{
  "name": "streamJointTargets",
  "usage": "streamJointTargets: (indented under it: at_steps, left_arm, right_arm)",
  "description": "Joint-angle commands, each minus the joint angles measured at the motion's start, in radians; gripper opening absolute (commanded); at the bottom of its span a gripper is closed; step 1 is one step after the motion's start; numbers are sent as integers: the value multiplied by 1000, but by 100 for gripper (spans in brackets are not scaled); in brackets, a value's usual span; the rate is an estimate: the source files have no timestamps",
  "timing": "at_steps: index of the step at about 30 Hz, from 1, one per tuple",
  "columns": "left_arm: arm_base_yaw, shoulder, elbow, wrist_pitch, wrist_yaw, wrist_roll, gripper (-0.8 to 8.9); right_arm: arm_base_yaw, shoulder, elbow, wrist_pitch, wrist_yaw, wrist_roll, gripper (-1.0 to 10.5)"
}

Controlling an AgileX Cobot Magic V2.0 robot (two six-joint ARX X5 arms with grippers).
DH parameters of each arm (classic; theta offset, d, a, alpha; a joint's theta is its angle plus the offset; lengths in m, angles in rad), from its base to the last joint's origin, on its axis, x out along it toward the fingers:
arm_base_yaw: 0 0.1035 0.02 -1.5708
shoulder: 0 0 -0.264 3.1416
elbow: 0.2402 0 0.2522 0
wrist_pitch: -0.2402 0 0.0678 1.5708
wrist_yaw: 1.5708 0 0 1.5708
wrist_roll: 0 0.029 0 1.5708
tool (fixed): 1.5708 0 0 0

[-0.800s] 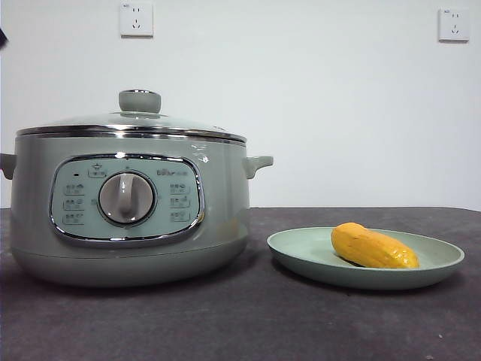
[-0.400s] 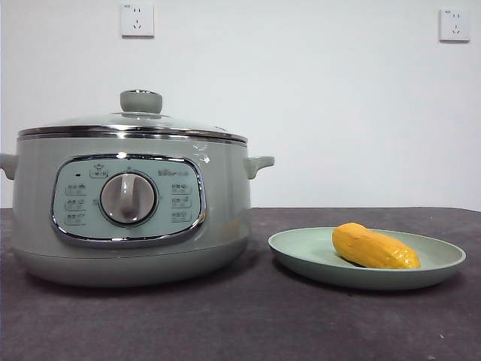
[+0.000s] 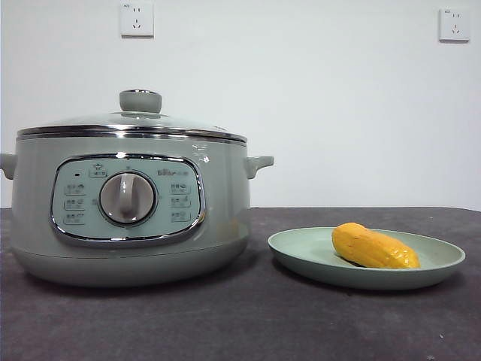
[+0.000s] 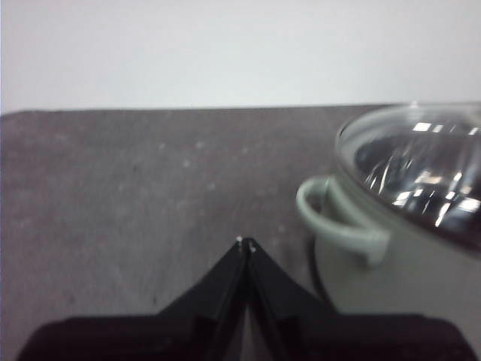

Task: Take the corn out from the steamer,put the corn on the plate,close the lid

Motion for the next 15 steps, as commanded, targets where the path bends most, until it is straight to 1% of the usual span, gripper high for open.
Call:
streamJointTargets:
  at_steps: [1, 7, 11, 15]
  left_arm:
    - [12, -19, -50, 22, 2, 11, -3]
    - [23, -67, -103, 17, 2, 11, -3]
    - [23, -68, -122, -11, 0, -3, -3]
    - [23, -68, -122, -3, 2, -6, -3]
  right_arm:
    - [1, -1, -9, 6, 2, 10, 3]
    - [1, -1, -8, 6, 3, 10, 3]
    - [1, -1, -8, 6, 2, 10, 3]
    - [1, -1, -8, 6, 3, 10, 3]
